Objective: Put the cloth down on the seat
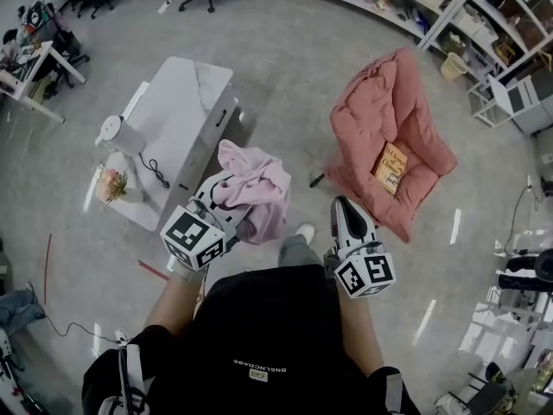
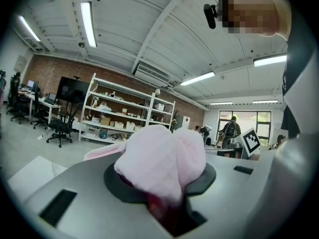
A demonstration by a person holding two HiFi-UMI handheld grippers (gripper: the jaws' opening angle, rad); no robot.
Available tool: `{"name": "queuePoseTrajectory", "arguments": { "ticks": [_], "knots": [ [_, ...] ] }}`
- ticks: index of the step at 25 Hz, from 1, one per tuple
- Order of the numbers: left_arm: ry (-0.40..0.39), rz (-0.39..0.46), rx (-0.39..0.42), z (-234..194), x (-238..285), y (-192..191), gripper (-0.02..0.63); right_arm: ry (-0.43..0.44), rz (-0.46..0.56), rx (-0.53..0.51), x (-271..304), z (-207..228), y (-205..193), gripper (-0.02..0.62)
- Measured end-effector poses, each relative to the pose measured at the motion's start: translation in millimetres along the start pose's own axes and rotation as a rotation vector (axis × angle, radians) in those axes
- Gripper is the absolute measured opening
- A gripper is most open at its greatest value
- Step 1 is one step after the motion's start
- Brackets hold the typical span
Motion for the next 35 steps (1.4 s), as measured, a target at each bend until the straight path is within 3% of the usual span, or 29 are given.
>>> {"name": "queuePoseTrajectory", "arguments": {
  "ticks": [15, 21, 35],
  "knots": [
    [0.107, 0.043, 0.027, -26, -7, 8, 0.146, 0.045, -0.013, -0.019, 12, 3, -4, 0.041],
    [0.133, 0.058, 0.003, -39, -15, 13, 0.146, 0.056, 0.007, -0.038, 22, -3, 0, 0.041],
    [0.088, 0.123, 0.108, -79, 0, 75, 0.146, -0.040, 0.070, -0.027, 42, -15, -2, 0.041]
  ]
}}
Point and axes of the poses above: the fingertips, and each gripper's own axes: x forward along the fingers, z to its right, y out of its top, the point moved 8 cm from there along -x, backward along the fingers, and after that the axes turned 14 degrees about -x, right-handed, at the moved point
